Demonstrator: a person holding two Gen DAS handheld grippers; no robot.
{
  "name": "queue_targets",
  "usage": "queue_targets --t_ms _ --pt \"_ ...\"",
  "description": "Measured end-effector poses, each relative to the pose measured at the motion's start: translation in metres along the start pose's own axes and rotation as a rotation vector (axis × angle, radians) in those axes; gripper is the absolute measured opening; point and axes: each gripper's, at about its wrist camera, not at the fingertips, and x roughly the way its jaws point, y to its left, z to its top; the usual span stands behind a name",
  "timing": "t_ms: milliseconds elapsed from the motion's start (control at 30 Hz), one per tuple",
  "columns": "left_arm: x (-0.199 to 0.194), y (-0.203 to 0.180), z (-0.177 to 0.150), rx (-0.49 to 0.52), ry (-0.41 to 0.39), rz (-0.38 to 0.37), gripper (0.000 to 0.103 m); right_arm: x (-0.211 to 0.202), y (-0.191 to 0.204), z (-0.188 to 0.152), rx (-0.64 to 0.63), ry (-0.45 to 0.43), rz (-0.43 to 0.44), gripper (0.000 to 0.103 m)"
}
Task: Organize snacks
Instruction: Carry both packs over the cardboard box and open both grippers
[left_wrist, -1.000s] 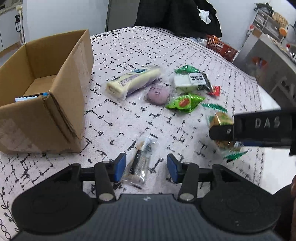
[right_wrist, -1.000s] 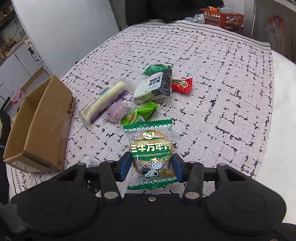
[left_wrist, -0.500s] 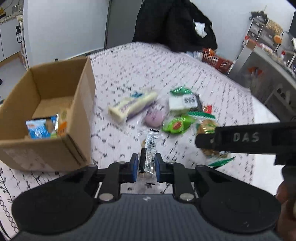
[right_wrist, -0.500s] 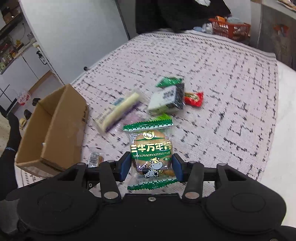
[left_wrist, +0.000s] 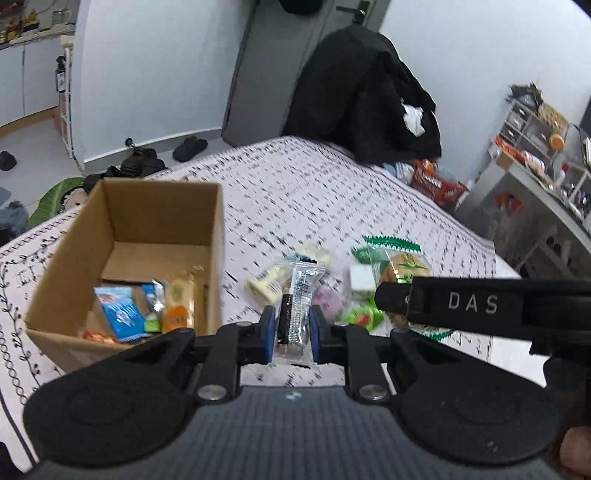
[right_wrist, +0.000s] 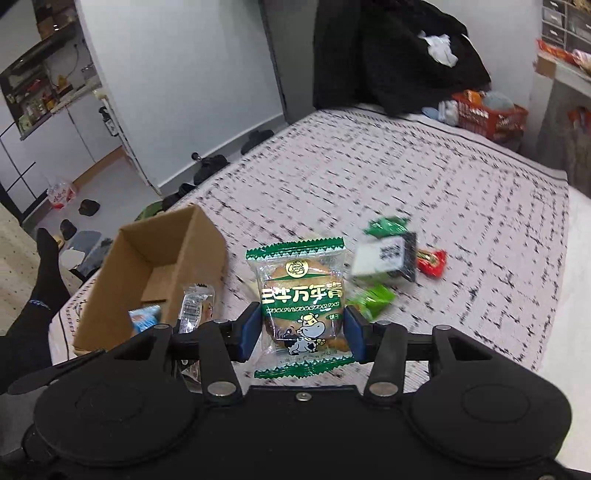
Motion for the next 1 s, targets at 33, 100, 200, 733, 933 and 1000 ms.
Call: queue_targets --t_ms 33,100,200,733,933,1000 --pt "-0.002 0.004 0.003 -0.008 -0.008 0.003 0.018 0.0 0.004 0.001 -0.003 -0.004 0.002 0.047" --pt "-0.005 0.012 0.007 -0.02 -0.016 0.012 0.018 0.001 0.011 0.004 0.005 -0.008 0.013 0.047" --pt "-0.009 0.023 0.013 -0.038 -0.027 0.027 0.018 0.002 0.02 0.007 0.012 -0.013 0.03 0.047" --pt "-0.008 0.08 0.03 -0.122 -0.064 0.103 0.018 0.028 0.071 0.02 -0.022 -0.021 0.083 0.047" --pt "0.002 0.102 0.03 -0.134 -0.045 0.125 0.018 0.04 0.089 0.026 -0.03 -0.018 0.122 0.047" --pt "0.007 0.109 0.031 -0.148 -0.034 0.132 0.018 0.045 0.094 0.027 -0.033 -0.014 0.137 0.047"
